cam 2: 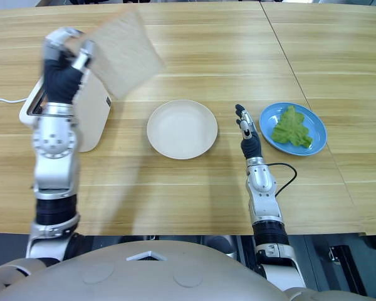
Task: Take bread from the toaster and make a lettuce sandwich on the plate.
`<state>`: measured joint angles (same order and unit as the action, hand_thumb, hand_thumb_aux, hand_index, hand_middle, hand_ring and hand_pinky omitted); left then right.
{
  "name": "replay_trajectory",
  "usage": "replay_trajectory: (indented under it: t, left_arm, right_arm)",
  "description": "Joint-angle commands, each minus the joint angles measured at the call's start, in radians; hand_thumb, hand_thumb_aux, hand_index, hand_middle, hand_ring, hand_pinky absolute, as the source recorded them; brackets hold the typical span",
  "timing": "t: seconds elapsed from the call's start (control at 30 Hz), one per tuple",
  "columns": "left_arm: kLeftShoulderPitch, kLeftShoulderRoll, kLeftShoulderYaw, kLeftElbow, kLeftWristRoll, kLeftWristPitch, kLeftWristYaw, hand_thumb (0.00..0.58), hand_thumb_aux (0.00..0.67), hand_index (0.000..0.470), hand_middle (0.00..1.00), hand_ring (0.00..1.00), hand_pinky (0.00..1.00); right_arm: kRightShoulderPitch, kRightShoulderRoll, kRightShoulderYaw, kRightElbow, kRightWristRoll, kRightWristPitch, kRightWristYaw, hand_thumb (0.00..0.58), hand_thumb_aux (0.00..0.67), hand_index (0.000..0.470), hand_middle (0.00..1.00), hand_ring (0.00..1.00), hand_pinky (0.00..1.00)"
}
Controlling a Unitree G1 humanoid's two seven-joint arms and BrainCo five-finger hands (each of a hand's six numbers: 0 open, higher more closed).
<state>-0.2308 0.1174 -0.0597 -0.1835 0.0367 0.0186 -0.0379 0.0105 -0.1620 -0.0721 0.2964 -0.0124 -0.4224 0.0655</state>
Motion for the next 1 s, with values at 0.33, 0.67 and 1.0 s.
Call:
replay_trajectory:
  t: [0.33,0.67,1.0]
  left_arm:
    - [-0.169,-0.053,-0.107,0.681,0.149,-0.226,0.039,0.58,0.67,0.46,1.0,1.0,1.0]
    - [-0.152,-0.021,-0.206,0.714,0.214,-0.207,-0.098,0.58,0.67,0.46,1.0,1.0,1.0]
    - [-0.117,0.121,-0.259,0.504,0.485,-0.013,0.007,0.0,0.0,0.0,0.0,0.0,0.0]
  right_arm:
    - [0.009,-0.007,-0.008,0.007,0.003,0.019,0.008,0.0,0.0,0.0,0.0,0.0,0.0]
    - [0.024,-0.012,-0.013,-0.011,0.006,0.025,0.012,0.0,0.0,0.0,0.0,0.0,0.0]
    - [0.028,-0.014,-0.012,-0.038,0.007,0.031,0.018,0.0,0.0,0.0,0.0,0.0,0.0]
